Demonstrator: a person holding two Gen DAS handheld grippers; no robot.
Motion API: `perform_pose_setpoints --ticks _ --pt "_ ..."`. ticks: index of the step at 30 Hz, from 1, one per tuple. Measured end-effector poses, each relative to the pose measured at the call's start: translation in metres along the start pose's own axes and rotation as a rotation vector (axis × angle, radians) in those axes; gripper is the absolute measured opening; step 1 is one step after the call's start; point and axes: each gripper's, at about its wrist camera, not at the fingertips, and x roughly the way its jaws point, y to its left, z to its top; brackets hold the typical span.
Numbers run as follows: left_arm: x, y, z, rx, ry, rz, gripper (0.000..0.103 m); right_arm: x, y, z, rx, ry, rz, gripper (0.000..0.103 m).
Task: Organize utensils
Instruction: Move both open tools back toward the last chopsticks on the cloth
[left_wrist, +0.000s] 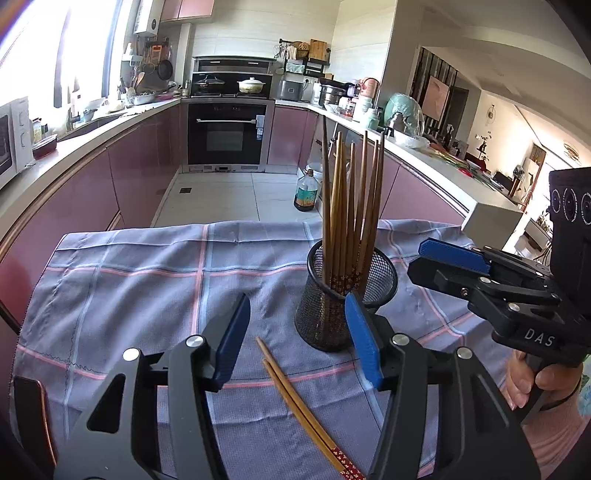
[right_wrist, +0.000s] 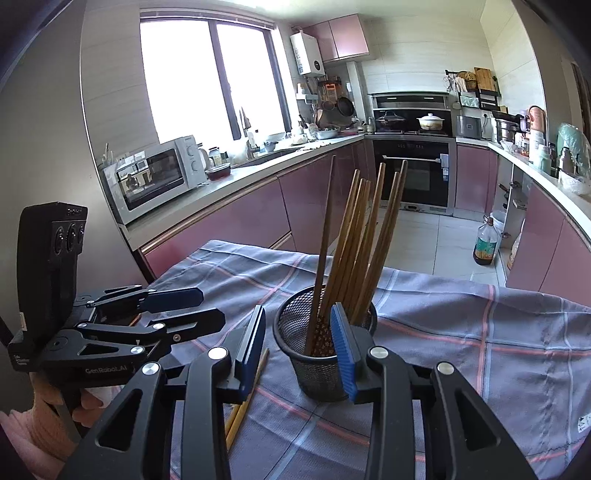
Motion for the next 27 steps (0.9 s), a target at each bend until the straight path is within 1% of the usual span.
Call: perform_pose_setpoints --ticks 3,8,13,15,18,21,27 --pt "-0.003 0.009 -0.010 -0.010 0.009 0.017 0.054 -0.001 0.009 -0.006 -0.025 0.013 0.023 0.040" --pt "0.003 0.022 -0.031 -0.044 0.057 0.043 0.054 0.008 0.017 -0.024 -0.034 0.066 0.049 0.042" --pt "0.021 0.026 -0.059 -0.042 0.147 0.049 0.054 0.023 0.014 -0.045 0.000 0.135 0.063 0.042" --pt "0.029 0.026 -0.070 -0.050 0.179 0.037 0.054 0.027 0.012 -0.051 0.014 0.153 0.068 0.043" --pt "0.040 0.024 -0.084 -0.050 0.216 0.030 0.054 0.033 0.012 -0.060 0.028 0.177 0.067 0.046" --pt "0.048 0.019 -0.092 -0.045 0.240 0.024 0.053 0.037 0.012 -0.067 0.040 0.197 0.073 0.046" --pt "0.057 0.013 -0.100 -0.029 0.268 0.035 0.052 0.044 0.014 -0.077 0.054 0.220 0.082 0.046"
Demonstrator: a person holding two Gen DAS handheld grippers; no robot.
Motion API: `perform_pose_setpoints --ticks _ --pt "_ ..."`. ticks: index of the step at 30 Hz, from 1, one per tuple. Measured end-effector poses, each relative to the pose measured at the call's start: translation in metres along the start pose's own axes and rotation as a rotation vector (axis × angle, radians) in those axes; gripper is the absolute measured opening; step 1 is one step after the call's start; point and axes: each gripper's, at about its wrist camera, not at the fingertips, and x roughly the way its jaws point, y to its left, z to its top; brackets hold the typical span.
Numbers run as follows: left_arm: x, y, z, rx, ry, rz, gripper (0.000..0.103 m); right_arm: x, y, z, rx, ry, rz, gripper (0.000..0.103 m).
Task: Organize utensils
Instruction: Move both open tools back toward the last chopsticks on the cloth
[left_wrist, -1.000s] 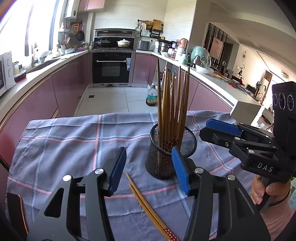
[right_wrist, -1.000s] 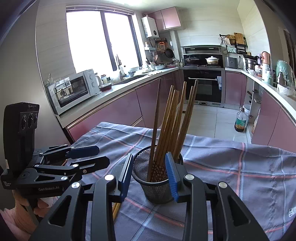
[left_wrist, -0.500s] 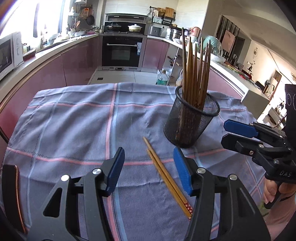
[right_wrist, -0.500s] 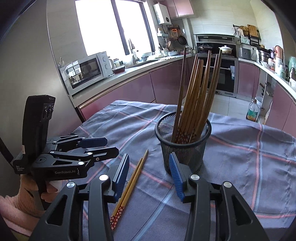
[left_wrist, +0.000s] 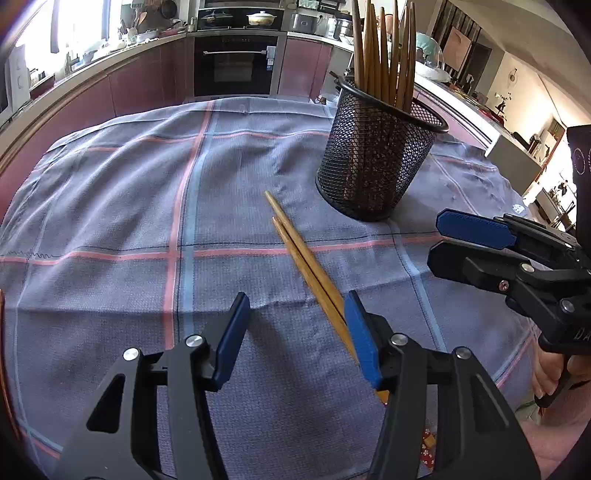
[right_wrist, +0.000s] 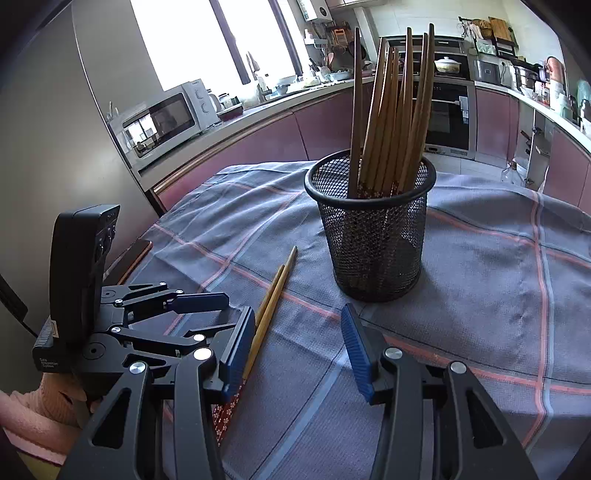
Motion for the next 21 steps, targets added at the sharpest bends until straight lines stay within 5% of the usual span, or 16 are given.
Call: perform_pose_setpoints --ticks 8,21 --pt "0.001 -0.005 -0.002 0.030 0.004 0.030 0.050 0.007 0.002 -0.005 -0.003 0.031 0.015 0.046" --pt "-0.005 0.008 -0.005 0.030 0.011 -0.013 0.030 0.033 0.011 -0.005 -0.032 0.091 0.015 0.045"
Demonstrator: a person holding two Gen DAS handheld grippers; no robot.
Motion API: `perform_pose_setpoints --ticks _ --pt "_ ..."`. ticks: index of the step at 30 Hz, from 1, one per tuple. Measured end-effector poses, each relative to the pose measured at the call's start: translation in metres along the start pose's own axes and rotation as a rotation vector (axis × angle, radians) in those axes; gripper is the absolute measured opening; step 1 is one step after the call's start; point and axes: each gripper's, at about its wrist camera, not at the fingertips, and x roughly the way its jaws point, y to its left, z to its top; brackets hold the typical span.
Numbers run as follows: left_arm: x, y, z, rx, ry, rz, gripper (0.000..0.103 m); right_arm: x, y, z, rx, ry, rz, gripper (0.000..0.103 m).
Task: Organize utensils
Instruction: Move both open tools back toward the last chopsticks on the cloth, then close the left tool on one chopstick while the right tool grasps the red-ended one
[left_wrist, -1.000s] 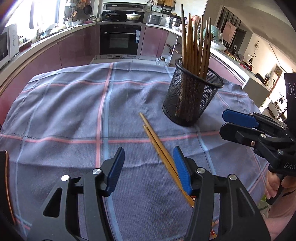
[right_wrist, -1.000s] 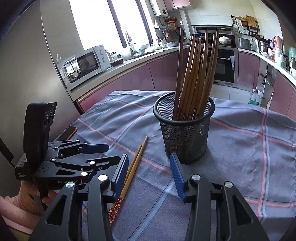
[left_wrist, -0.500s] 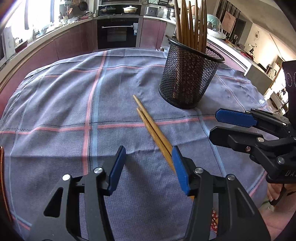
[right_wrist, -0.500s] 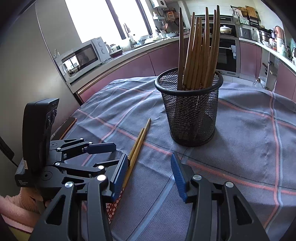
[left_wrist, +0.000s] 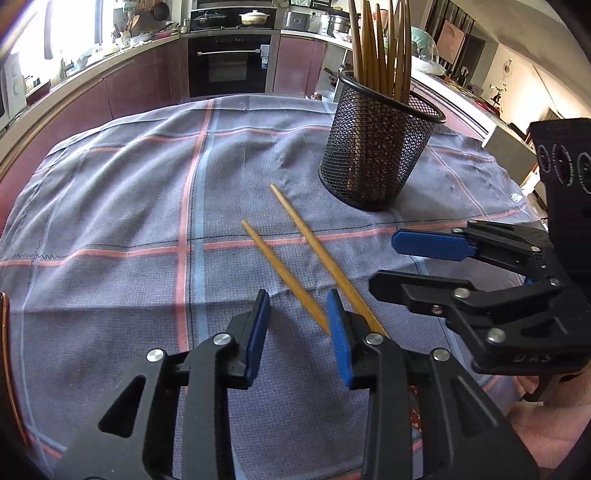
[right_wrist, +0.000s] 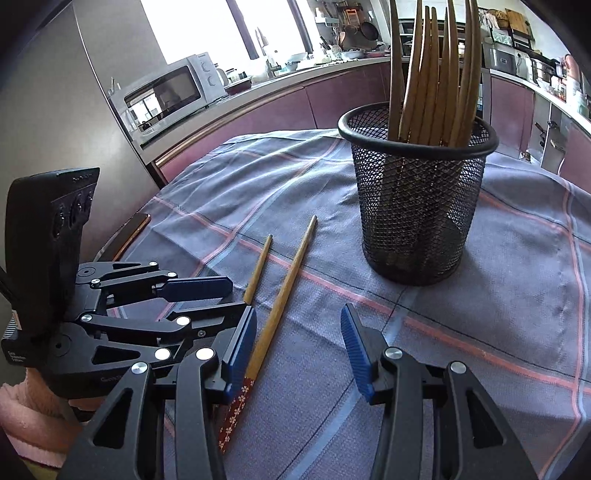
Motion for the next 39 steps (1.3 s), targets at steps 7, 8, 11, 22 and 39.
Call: perform_pose_setpoints --ticks 7,8,11,22,39 --pt "0.001 0.004 -0.002 0.002 0.003 -0.038 0.019 0.018 0.011 0.005 -0.042 0.035 -0.024 0.032" --pt "0.001 0.004 -0.002 0.002 0.002 -0.044 0.019 0.021 0.013 0.006 -0.050 0.041 -0.030 0.031" --pt "0.001 0.005 -0.002 0.009 0.000 -0.051 0.019 0.024 0.017 0.007 -0.079 0.043 -0.054 0.030" --pt "0.002 0.006 -0.001 0.016 -0.001 -0.085 0.016 0.013 0.006 0.001 -0.108 0.066 -0.099 0.009" --pt "0.005 -0.002 0.002 0.014 0.007 -0.006 0.017 0.021 0.009 0.008 -0.122 0.059 -0.143 0.007"
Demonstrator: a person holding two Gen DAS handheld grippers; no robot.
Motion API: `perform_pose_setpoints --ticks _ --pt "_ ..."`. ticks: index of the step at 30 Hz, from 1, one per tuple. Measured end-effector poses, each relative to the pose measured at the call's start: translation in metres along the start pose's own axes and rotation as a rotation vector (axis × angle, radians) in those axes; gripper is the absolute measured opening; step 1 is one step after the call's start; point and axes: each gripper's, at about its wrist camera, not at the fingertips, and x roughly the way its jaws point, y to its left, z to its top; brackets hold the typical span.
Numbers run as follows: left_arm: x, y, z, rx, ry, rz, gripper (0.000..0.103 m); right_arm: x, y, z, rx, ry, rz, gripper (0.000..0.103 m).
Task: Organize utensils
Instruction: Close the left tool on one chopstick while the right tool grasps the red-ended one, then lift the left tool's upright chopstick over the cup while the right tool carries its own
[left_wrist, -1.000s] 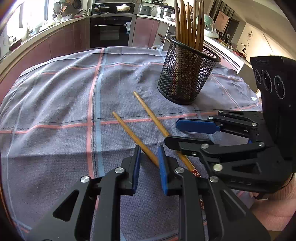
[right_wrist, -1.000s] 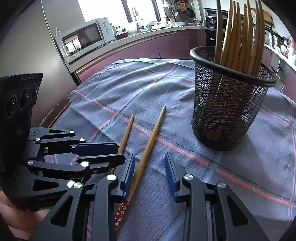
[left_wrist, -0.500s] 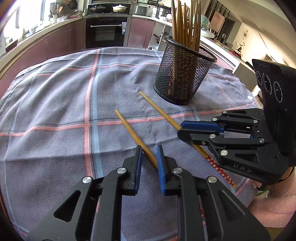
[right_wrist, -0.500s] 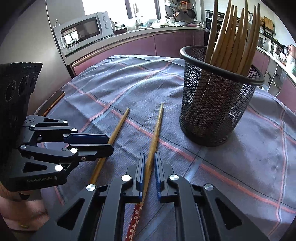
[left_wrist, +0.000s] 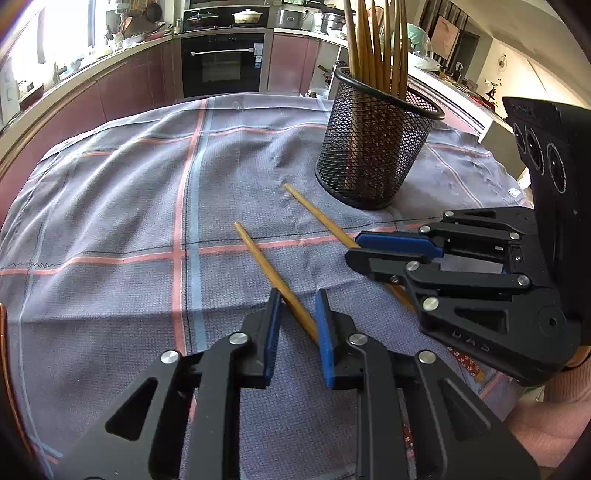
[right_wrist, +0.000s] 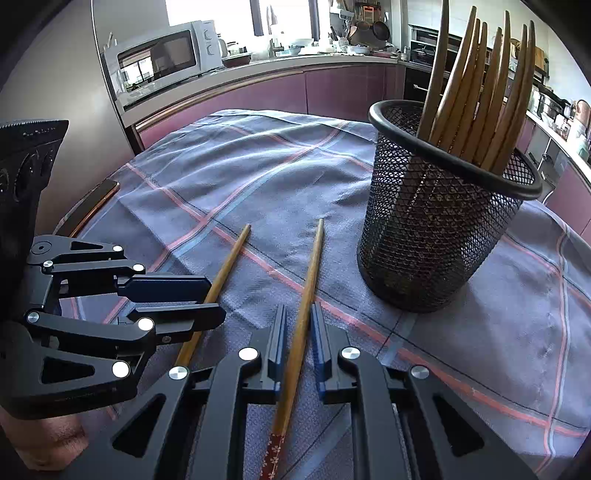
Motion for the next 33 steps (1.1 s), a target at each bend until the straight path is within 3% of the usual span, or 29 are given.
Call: perform_pose_setpoints --ticks 11,21,33 --pt "-0.002 0.002 0.001 -0.061 -0.006 -0.008 0.008 -0.011 -0.014 -0.004 0.070 -0.024 0.066 0.005" --pt "-0.019 0.002 0.006 -0.058 -0.043 -0.015 0.007 -0.041 -0.018 -0.004 0.095 -0.106 0.146 0.005" --pt "-0.049 0.001 0.015 -0.064 -0.110 -0.065 0.007 -0.082 -0.024 0.000 0.121 -0.232 0.157 0.006"
